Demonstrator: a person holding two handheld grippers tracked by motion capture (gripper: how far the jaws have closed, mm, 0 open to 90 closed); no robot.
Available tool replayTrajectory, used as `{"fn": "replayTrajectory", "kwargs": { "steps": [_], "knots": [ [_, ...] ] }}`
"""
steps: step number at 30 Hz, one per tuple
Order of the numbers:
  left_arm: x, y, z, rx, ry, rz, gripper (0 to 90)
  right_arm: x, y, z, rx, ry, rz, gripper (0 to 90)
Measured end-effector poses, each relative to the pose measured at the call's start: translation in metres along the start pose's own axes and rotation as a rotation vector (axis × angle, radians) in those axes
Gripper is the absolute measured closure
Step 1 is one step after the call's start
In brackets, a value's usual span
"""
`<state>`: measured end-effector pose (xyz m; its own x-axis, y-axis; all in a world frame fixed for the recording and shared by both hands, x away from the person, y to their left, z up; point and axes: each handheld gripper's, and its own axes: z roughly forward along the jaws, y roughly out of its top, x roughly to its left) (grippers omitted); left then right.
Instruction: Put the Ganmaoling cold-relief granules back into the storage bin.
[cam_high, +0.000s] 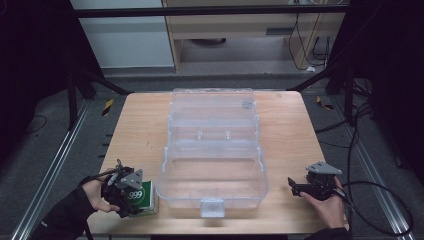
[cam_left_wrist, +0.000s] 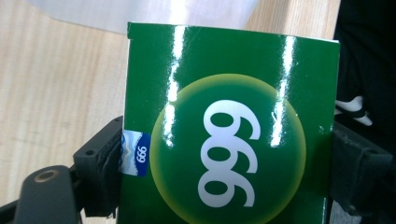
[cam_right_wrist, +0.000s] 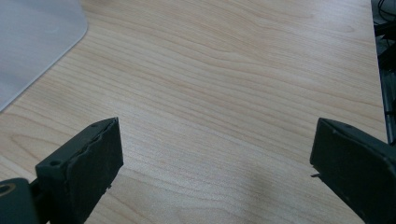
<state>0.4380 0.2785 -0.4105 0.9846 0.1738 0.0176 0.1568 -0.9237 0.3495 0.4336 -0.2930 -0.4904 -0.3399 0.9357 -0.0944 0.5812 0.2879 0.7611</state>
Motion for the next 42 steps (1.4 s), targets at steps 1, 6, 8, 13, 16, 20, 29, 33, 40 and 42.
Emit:
{"fn": "replayTrajectory", "kwargs": {
  "steps": [1,6,8,13,16,20,29,33,40,42],
  "knots": [
    [0.000,0.000,-0.003,-0.004,0.006,0.002,13.9,0.000,0.000,0.000,0.000,0.002,0.003,2.9],
    [0.001,0.000,-0.019,-0.025,0.028,-0.007,14.0,0.000,0.000,-0.001,0.001,0.003,0.007,2.9],
    [0.001,0.001,-0.025,-0.029,0.037,-0.011,14.0,0.000,0.000,-0.001,0.001,0.003,0.007,2.9],
    [0.001,0.004,-0.040,-0.048,0.052,-0.016,14.1,0.000,0.000,-0.001,-0.001,0.003,0.008,3.0],
    [0.000,0.007,-0.047,-0.054,0.062,-0.014,14.1,0.000,0.000,-0.001,0.000,0.003,0.006,3.0],
    [0.000,0.010,-0.054,-0.060,0.068,-0.009,14.1,0.000,0.000,0.000,0.000,0.002,0.004,3.0],
    [-0.002,0.018,-0.071,-0.068,0.084,0.003,14.3,0.000,0.000,0.000,0.000,0.006,0.005,3.0],
    [-0.002,0.026,-0.079,-0.070,0.092,0.014,14.3,0.000,0.000,0.000,0.001,0.006,0.005,3.0],
    [-0.001,0.040,-0.086,-0.069,0.095,0.032,14.3,0.000,0.000,0.000,0.003,0.010,0.007,3.0],
    [0.000,0.044,-0.086,-0.069,0.094,0.034,14.4,0.000,0.000,0.000,0.003,0.010,0.008,3.0]
  ]
}}
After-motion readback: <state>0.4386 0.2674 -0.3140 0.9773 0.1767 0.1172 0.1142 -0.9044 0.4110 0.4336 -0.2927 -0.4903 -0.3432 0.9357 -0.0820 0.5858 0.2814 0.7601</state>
